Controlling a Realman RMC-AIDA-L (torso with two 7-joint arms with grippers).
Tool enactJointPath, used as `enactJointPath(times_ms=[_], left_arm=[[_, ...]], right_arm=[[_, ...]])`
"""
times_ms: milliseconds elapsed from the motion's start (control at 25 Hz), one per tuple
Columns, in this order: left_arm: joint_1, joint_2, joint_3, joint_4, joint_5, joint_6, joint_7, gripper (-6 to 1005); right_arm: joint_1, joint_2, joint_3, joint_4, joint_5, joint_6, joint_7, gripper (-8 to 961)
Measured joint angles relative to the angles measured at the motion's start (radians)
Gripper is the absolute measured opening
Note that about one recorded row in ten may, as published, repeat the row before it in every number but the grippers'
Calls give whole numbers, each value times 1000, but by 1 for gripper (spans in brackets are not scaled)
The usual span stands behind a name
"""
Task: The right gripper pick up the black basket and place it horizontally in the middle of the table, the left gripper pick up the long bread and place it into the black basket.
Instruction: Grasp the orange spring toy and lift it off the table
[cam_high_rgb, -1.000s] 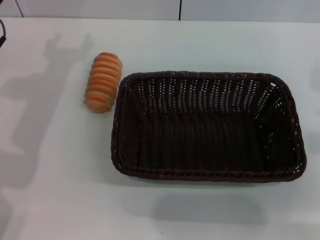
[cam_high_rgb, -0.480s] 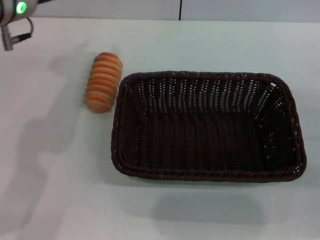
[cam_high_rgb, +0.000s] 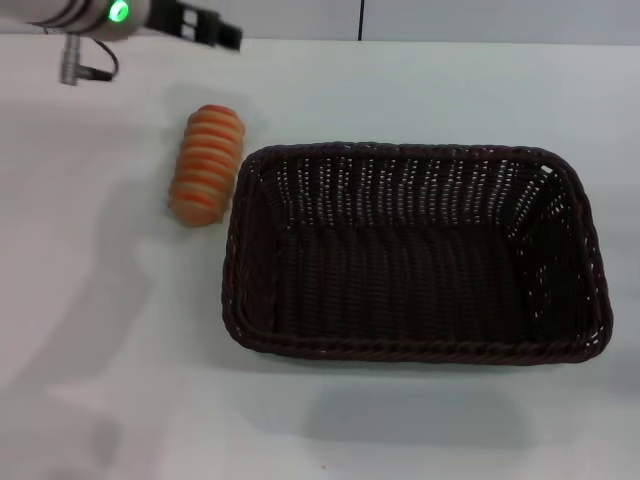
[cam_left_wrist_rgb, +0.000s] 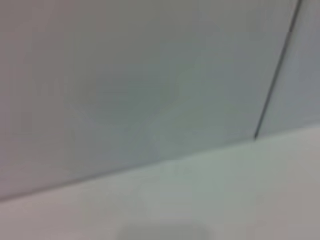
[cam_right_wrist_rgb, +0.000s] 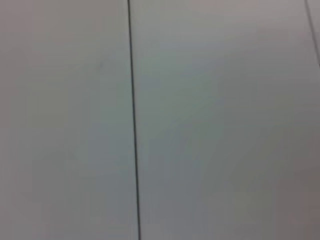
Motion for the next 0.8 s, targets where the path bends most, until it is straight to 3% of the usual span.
enactJointPath(times_ms=[160, 600, 800], left_arm=[[-87, 4, -6, 135, 0, -15, 15, 861], [-237, 21, -13, 348, 2, -34, 27, 862], [-279, 28, -17, 445, 3, -20, 18, 862]], right_arm=[[2, -6, 2, -6, -36, 18, 47, 338], [7, -4, 9, -27, -44, 1, 72, 651], [5, -4, 9, -28, -44, -11, 73, 651]])
